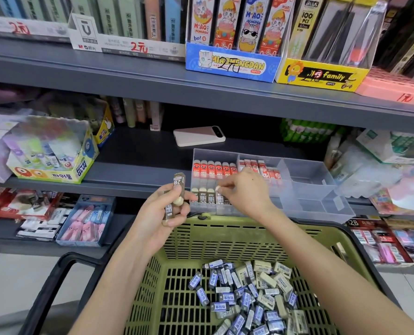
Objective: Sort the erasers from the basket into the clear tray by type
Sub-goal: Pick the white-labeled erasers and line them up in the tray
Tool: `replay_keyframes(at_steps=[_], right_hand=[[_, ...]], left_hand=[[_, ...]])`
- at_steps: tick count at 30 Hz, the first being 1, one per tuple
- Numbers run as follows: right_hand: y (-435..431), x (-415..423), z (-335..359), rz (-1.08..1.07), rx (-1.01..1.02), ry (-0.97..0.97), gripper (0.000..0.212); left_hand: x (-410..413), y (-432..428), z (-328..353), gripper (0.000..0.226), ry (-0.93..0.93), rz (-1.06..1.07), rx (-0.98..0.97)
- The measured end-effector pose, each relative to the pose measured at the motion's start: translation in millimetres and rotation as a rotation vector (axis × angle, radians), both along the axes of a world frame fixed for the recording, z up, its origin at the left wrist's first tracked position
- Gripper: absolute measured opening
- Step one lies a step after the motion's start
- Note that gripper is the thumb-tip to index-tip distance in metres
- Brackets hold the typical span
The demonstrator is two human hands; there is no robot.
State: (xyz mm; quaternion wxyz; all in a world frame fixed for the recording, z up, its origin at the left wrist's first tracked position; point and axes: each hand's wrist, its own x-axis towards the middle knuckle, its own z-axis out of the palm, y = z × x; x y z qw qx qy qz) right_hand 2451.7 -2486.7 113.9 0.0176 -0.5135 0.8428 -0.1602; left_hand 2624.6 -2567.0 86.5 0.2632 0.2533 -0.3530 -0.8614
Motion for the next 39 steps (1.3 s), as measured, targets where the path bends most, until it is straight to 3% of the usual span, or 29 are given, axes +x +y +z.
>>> replay_keyframes(at_steps=[9, 11, 12, 14, 16, 21, 26, 28, 33, 36, 39], right_hand=[[-2.7, 0.6, 10.9, 0.082, 0.171, -0.007, 0.018], [-0.2, 1.8, 16.7, 0.097, 0.076, -0.012, 0.026], [1.6, 4.6, 20.4, 0.109, -0.029, -0.099, 0.029], [6.0, 16.5, 30.8, 0.186, -0.247, -0.489, 0.018], [8.8, 26.9, 38.7, 0.294, -0.277, -0.682, 0.016], [9.4, 32.0, 41.4, 0.352, -0.099, -0.535, 0.013], [15.8, 42.3, 29.4, 0.359, -0.044, -0.467, 0.039], [17.1, 43.0, 26.2, 0.319, -0.086, -0.466, 0.035], [20.4, 6.8, 37.2, 0.155, -0.271, -0.699, 0.020], [23.5, -21.0, 42.1, 0.075, -0.287, -0.635, 0.019], [21.0, -32.0, 36.9, 0.086, -0.134, -0.489, 0.022]], left_hand=[[2.0, 3.4, 1.3, 0.019, -0.063, 0.027, -0.165], [2.8, 4.4, 1.8, 0.016, -0.085, 0.021, -0.233], [3.1, 4.9, 2.3, 0.015, -0.095, 0.021, -0.272], [3.6, 6.0, 3.2, 0.017, -0.104, 0.016, -0.330], [3.9, 7.3, 3.3, 0.022, -0.102, -0.008, -0.353], [2.1, 9.6, 2.6, 0.014, -0.064, 0.000, -0.298], [-2.5, 9.7, 3.2, 0.013, -0.029, 0.079, -0.234], [-3.1, 10.7, 3.2, 0.016, -0.017, 0.075, -0.235], [-3.2, 10.3, 4.0, 0.030, 0.036, 0.063, -0.106], [-2.6, 6.5, 4.2, 0.043, 0.091, 0.098, 0.043], [-1.3, 4.7, 4.2, 0.041, 0.130, 0.124, 0.115]])
